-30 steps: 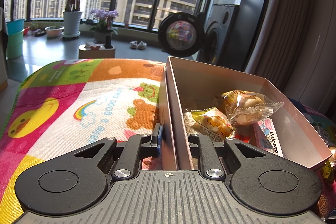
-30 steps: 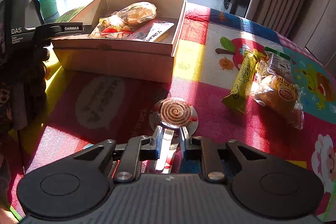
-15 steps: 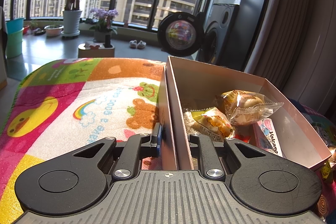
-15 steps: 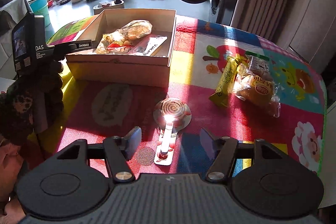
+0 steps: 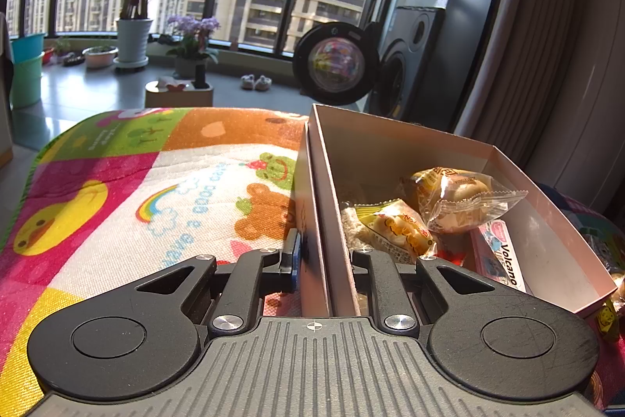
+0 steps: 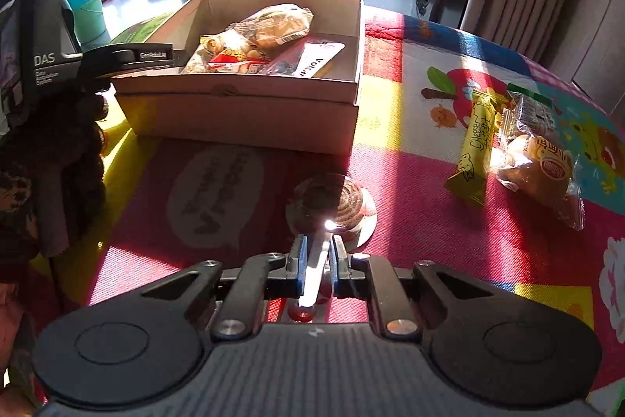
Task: Organize objects
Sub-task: 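Grasp the swirl lollipop by its stick with the right gripper, then carry the lollipop into the box and open the right gripper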
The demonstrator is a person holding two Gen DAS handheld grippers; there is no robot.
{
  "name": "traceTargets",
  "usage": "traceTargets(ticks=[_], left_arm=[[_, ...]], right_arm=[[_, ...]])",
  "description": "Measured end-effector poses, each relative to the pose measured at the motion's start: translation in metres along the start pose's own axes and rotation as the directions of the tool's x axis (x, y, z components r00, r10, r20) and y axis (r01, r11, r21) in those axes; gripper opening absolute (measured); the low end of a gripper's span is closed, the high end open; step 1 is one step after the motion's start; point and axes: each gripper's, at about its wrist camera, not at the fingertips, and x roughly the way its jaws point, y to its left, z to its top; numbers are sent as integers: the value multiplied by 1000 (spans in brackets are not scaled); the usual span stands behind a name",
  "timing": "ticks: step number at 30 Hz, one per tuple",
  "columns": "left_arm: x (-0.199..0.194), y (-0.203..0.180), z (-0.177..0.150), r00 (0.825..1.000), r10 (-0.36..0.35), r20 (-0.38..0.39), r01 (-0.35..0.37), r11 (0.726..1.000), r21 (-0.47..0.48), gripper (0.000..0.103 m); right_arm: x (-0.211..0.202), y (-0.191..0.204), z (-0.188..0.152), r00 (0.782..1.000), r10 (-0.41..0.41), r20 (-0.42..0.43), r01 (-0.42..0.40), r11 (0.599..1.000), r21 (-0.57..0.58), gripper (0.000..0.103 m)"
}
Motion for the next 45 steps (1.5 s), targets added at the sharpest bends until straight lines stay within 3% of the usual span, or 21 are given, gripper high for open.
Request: traceTargets(ticks=[3, 9, 11, 12, 13, 17, 19, 21, 24, 29, 33, 35, 40, 42, 45], left_arm=[[0, 0, 0, 1000, 0, 0, 0, 1000, 0, 17], [1, 0, 0, 1000, -5, -2, 5, 1000, -5, 17], [2, 0, -1, 1000, -6, -2, 6, 1000, -6, 17], [2, 0, 0, 1000, -5, -2, 5, 1000, -5, 17], [2, 0, -1, 1000, -5, -2, 5, 1000, -5, 17], [2, 0, -1, 1000, -5, -2, 5, 1000, -5, 17], [2, 1, 0, 1000, -6, -2, 6, 1000, -6, 17], [3, 1, -1, 1000, -6, -2, 6, 1000, -6, 17], [3, 1, -1, 1000, -6, -2, 6, 1000, -6, 17], [3, 1, -1, 1000, -6, -1, 6, 1000, -6, 17], [3, 1, -1, 1000, -6, -2, 6, 1000, -6, 17], [3, 1, -1, 1000, -6, -2, 6, 1000, -6, 17], [3, 1, -1, 1000, -6, -2, 6, 1000, -6, 17], [3, 1, -1, 1000, -6, -2, 6, 1000, -6, 17], [3, 1, -1, 1000, -6, -2, 6, 1000, -6, 17]], right_arm=[[-21, 14, -1, 999, 20, 39, -18, 999, -50, 10], [-29, 15, 3, 998, -22, 60, 26, 998, -59, 12], [-22, 14, 1, 997, -48, 56, 52, 996, -70, 35], [-17, 14, -1, 997, -56, 61, 60, 996, -72, 58], [-11, 13, -2, 996, -65, 67, 70, 995, -74, 67], [20, 7, 1, 995, -87, 59, 90, 995, -53, 67], [33, -4, 5, 995, -67, 73, 67, 998, 4, 73], [38, -13, 11, 998, -34, 58, 30, 998, 54, 73], [35, -8, 13, 998, -36, 47, 34, 999, 32, 51], [21, 13, 7, 998, -48, 39, 49, 998, -30, 52], [-9, 24, 14, 995, -34, 91, 38, 998, -48, 52], [-37, 27, 29, 985, -16, 172, 25, 998, -53, 52], [-92, 35, 81, 912, -7, 411, 36, 997, -62, 52], [-90, 38, 98, 897, -1, 441, 22, 999, -42, 52], [-66, 47, 119, 896, 12, 444, 0, 1000, -26, 52]])
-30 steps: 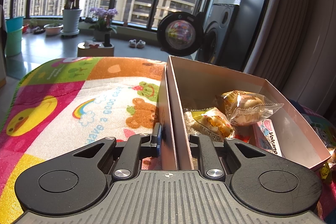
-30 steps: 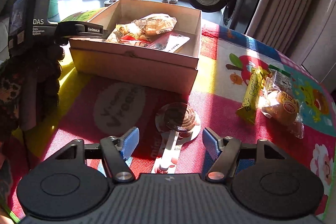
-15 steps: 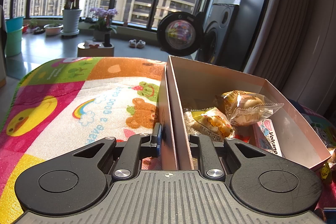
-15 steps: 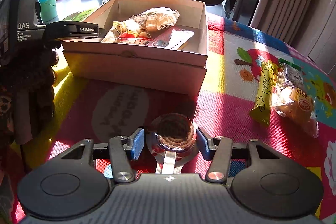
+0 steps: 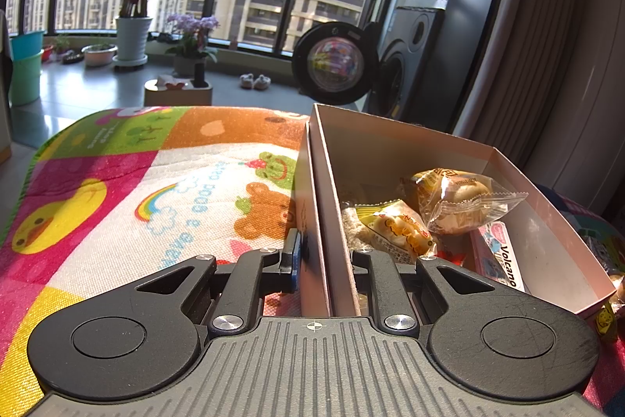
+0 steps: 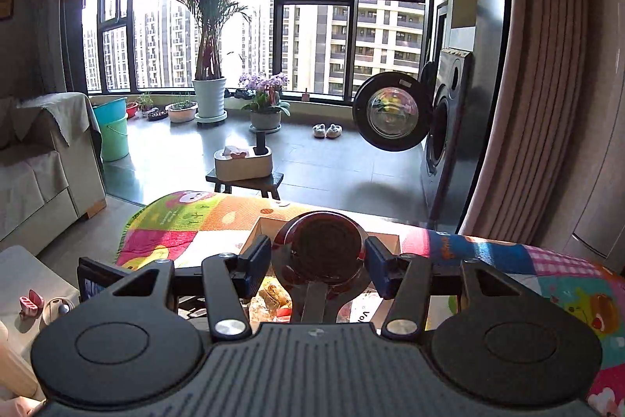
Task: Organize objects
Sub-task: 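Carry the lollipop into the box and open the right gripper, then grasp the white-and-green candy bag with the right gripper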
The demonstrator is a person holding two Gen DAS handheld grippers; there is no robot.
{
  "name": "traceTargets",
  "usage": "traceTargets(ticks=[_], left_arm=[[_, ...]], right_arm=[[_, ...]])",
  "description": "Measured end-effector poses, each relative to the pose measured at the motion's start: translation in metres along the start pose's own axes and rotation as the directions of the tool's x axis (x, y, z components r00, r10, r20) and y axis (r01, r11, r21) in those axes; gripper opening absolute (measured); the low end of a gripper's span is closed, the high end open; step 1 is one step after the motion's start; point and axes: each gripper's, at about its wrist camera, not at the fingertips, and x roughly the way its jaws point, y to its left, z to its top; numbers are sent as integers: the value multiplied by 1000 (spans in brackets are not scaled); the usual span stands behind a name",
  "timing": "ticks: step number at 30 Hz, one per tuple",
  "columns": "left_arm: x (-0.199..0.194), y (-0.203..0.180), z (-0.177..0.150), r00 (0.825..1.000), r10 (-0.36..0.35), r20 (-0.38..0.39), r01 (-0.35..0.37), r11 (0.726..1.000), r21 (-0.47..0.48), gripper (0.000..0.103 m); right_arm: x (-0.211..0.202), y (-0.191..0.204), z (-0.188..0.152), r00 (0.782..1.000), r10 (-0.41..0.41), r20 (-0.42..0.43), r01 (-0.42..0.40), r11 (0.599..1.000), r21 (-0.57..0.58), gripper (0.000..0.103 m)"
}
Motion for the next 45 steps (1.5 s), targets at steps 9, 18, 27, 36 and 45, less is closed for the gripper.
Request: traceTargets(ticks=[9, 18, 27, 36, 45], left_arm=[[0, 0, 0, 1000, 0, 0, 0, 1000, 0, 17], [0, 0, 0, 1000, 0, 0, 0, 1000, 0, 17], [0, 0, 0, 1000, 0, 0, 0, 1000, 0, 17], [0, 0, 0, 1000, 0, 0, 0, 1000, -1, 17], [0, 0, 0, 1000, 0, 0, 0, 1000, 0, 17]], right_arm=[[102, 25, -12, 993, -24, -116, 18, 998, -55, 52], [94, 0, -22, 986, 31, -164, -24, 999, 45, 72], [23, -77, -62, 978, -178, -104, 190, 975, 117, 102], [-27, -156, -158, 873, -438, -215, 476, 861, 177, 103], [-19, -183, -188, 871, -409, -273, 483, 817, 316, 103]])
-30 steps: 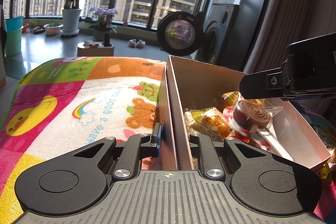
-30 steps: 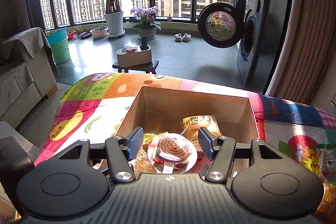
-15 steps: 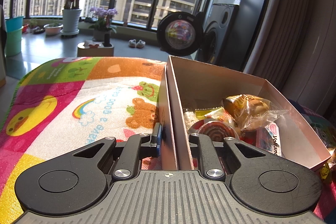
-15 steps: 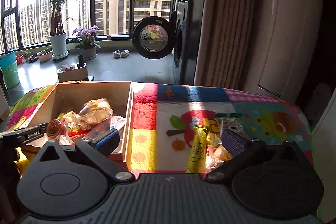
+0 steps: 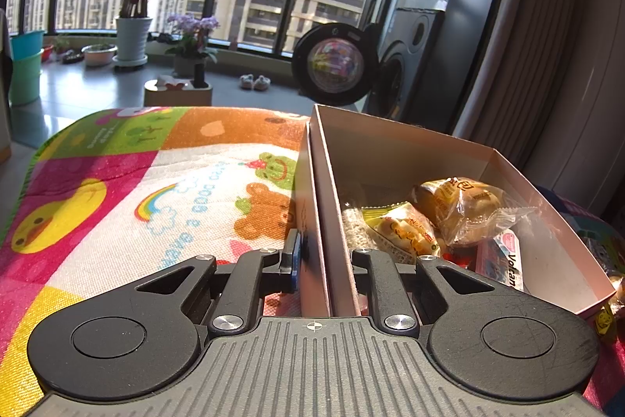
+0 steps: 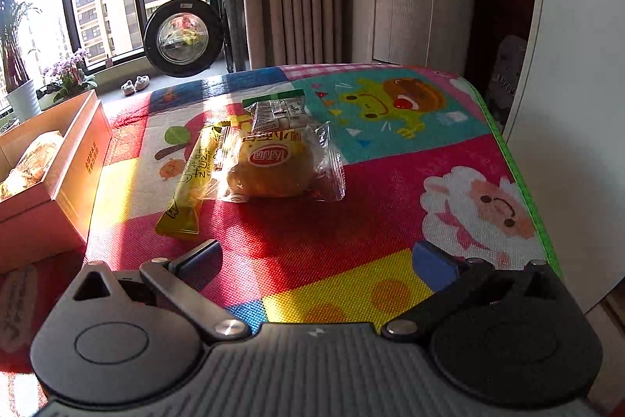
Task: Organize objects
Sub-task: 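Grasp the white-and-green candy bag with the right gripper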
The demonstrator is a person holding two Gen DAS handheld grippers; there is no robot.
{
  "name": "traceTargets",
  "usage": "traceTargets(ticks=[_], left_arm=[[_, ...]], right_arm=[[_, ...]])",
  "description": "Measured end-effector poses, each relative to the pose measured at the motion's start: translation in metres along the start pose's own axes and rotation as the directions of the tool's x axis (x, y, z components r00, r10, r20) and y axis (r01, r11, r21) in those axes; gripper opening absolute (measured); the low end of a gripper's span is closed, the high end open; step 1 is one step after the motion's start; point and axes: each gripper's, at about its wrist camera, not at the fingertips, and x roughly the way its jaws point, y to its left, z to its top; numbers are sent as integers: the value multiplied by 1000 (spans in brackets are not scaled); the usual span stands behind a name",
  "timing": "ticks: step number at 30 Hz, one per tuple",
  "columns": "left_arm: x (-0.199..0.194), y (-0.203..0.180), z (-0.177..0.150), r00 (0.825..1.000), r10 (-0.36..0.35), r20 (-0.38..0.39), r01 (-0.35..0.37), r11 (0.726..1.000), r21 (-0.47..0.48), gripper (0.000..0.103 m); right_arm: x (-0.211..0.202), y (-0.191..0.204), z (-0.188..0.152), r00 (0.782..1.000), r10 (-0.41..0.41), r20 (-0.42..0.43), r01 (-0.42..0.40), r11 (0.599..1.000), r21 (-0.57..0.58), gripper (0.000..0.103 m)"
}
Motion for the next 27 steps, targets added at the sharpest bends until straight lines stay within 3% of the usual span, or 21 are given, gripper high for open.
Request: traceTargets(ticks=[5, 9, 11, 14, 16, 18, 20, 22, 24, 27], left_arm=[[0, 0, 0, 1000, 1, 0, -1, 1000, 1, 17], [0, 0, 0, 1000, 0, 0, 0, 1000, 0, 17], [0, 0, 0, 1000, 0, 0, 0, 1000, -1, 17], [0, 0, 0, 1000, 0, 0, 0, 1000, 0, 17], [0, 0, 0, 1000, 0, 0, 0, 1000, 0, 17], [0, 0, 0, 1000, 0, 0, 0, 1000, 0, 17], [0, 0, 0, 1000, -1, 0, 1, 1000, -1, 17], [0, 0, -1, 1000, -1, 0, 1, 1000, -1, 17], [0, 0, 0, 1000, -1, 0, 1, 1000, -1, 17], [0, 0, 0, 1000, -1, 0, 1, 1000, -1, 17]], right_arm=[[13, 22, 49, 997, 18, 69, -8, 990, -143, 103], [72, 20, 104, 997, 36, -65, -40, 997, -61, 103], [113, 16, 127, 986, 42, -164, -42, 999, 5, 103], [155, 13, 144, 972, 9, -234, 11, 996, 85, 103], [170, 14, 147, 966, -8, -260, 38, 993, 110, 93], [172, 16, 144, 963, -4, -269, 40, 991, 128, 90], [167, 26, 138, 967, -31, -253, 49, 997, 64, 81], [158, 37, 134, 971, -42, -237, 40, 999, -13, 58], [146, 41, 134, 971, -29, -238, 25, 999, -22, 56], [113, 48, 138, 985, -16, -172, 7, 999, -51, 56]])
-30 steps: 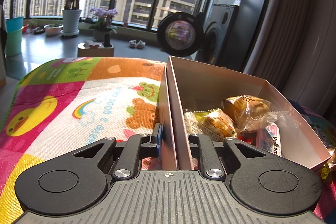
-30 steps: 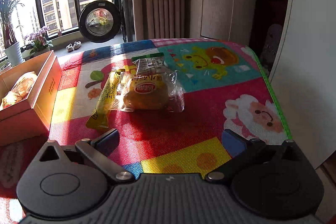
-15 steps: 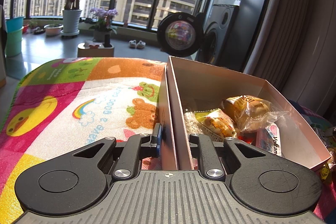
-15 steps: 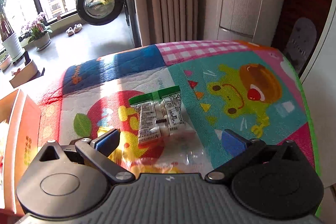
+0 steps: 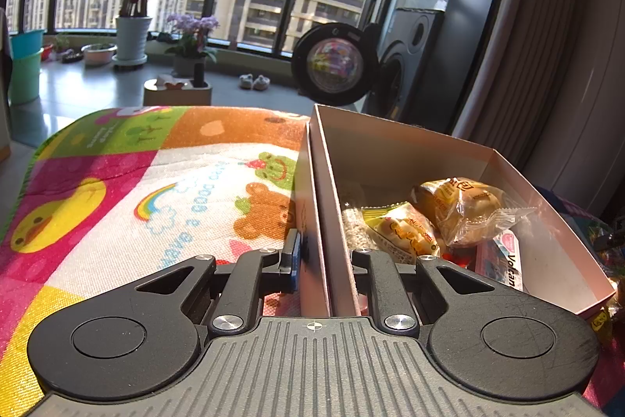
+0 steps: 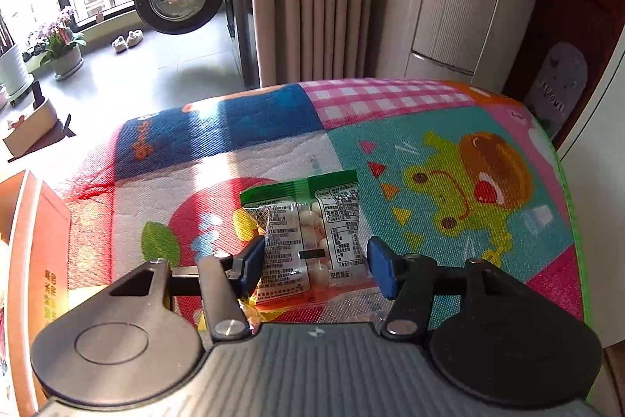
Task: Organize objects
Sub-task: 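Grasp the white-and-green candy bag with the right gripper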
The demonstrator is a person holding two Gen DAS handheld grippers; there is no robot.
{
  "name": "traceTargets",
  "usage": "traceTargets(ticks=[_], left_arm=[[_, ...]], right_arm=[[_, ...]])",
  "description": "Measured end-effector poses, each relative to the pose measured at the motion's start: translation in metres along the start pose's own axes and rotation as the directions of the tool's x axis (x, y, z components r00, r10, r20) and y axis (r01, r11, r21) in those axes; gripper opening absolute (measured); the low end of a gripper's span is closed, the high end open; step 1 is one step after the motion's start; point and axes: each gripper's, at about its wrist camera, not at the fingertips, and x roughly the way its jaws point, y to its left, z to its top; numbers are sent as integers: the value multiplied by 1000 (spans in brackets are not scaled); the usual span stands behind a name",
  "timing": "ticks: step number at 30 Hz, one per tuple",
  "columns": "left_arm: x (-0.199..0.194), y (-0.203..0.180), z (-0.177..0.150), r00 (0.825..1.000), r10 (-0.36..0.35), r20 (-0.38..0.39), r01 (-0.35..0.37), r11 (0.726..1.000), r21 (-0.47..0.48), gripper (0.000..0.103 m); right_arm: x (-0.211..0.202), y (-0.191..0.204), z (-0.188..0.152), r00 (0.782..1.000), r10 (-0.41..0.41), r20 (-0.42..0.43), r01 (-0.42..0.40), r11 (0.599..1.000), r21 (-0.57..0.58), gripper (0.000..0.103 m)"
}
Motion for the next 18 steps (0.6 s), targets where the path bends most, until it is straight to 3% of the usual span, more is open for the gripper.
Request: traceTargets(ticks=[3, 6, 13, 18], left_arm=[[0, 0, 0, 1000, 0, 0, 0, 1000, 0, 17], [0, 0, 0, 1000, 0, 0, 0, 1000, 0, 17], [0, 0, 0, 1000, 0, 0, 0, 1000, 0, 17], [0, 0, 0, 1000, 0, 0, 0, 1000, -1, 17]], right_arm=[[-45, 7, -3, 996, 0, 86, 5, 998, -62, 56], [-82, 11, -16, 992, 60, 108, -50, 994, -99, 56], [-142, 30, -84, 981, 193, 17, -187, 965, -185, 56], [-152, 39, -127, 977, 205, -62, -214, 956, -202, 57]])
